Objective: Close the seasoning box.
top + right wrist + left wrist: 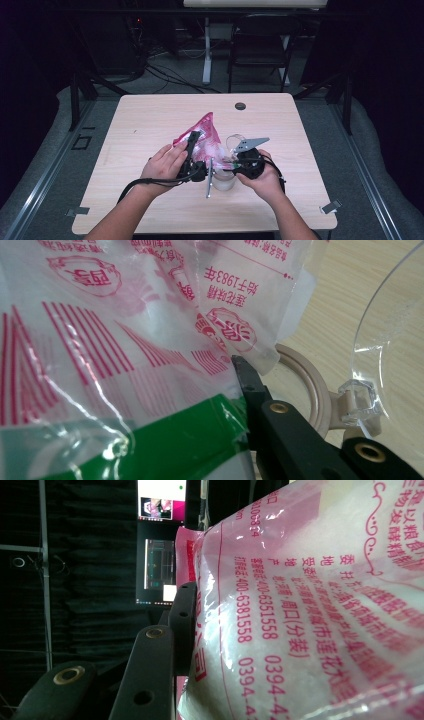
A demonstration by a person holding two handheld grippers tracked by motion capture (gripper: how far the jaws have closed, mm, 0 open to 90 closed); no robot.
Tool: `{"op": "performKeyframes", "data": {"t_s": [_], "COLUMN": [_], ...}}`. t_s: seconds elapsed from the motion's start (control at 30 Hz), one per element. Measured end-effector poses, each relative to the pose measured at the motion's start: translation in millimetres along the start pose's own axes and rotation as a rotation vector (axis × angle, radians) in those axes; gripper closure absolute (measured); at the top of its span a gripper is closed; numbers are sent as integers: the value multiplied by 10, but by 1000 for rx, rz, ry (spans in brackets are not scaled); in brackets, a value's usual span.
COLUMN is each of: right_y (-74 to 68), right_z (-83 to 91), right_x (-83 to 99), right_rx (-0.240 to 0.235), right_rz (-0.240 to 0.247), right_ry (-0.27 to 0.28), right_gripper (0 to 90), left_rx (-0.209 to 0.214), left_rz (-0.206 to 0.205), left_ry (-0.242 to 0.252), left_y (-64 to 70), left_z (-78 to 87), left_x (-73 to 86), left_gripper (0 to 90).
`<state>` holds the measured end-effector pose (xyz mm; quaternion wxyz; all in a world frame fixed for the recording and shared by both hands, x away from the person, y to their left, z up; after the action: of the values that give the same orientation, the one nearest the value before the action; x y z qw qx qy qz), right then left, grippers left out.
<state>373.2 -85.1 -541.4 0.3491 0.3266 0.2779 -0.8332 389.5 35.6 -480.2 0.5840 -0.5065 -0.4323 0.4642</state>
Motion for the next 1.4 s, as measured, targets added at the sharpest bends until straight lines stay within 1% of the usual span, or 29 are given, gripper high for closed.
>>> {"op": "performKeyframes", "data": {"t_s": [0.07, 0.3, 0.43, 0.47, 0.53, 0.8, 0.83, 0.93, 0.97, 1.07, 1.13, 1.4], "right_y": [1, 6, 5, 5, 7, 17, 17, 16, 17, 16, 14, 14], "right_z": [-1, -3, -6, -8, -12, -17, -18, -23, -22, -20, -19, -16], "right_x": [1, 9, 13, 15, 19, 33, 33, 35, 37, 41, 39, 45], "right_rx": [0, 4, 2, 1, 4, 12, 13, 16, 17, 19, 18, 18], "right_rz": [-1, -3, -2, -1, -1, 9, 8, 8, 11, 12, 11, 14], "right_ry": [1, -1, -5, -6, -9, -22, -22, -20, -23, -26, -22, -26], "right_gripper": [900, 900, 900, 900, 900, 900, 900, 900, 900, 900, 900, 900], "left_rx": [4, 6, 8, 17, 20, 19, 12, 16, 26, 16, 10, 22], "left_rz": [3, -7, -7, -11, -16, -31, -29, -29, -28, -43, -41, -57], "left_ry": [0, 2, 12, 1, -1, -2, 9, 7, -5, -1, 9, 6], "left_y": [5, 6, 5, 7, 9, 0, -2, 2, 9, -14, -18, -24], "left_z": [0, -3, -16, -11, -15, -20, -26, -24, -17, -16, -21, -21], "left_x": [-3, -17, -26, -21, -21, -33, -41, -45, -40, -52, -60, -67], "left_gripper": [642, 642, 642, 641, 641, 641, 641, 640, 640, 640, 640, 639]}}
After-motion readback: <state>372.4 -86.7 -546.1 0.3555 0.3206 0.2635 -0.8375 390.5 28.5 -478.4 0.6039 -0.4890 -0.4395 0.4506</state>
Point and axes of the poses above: each handheld gripper's, and its own axes: z roughly backward along the jaws, x roughly out of its underside, y roughly to its right, the point moved 9 cm from there along -z, roughly forward along the jaws, and after that the axes turned 6 degrees about -z, right-handed, at the moved point
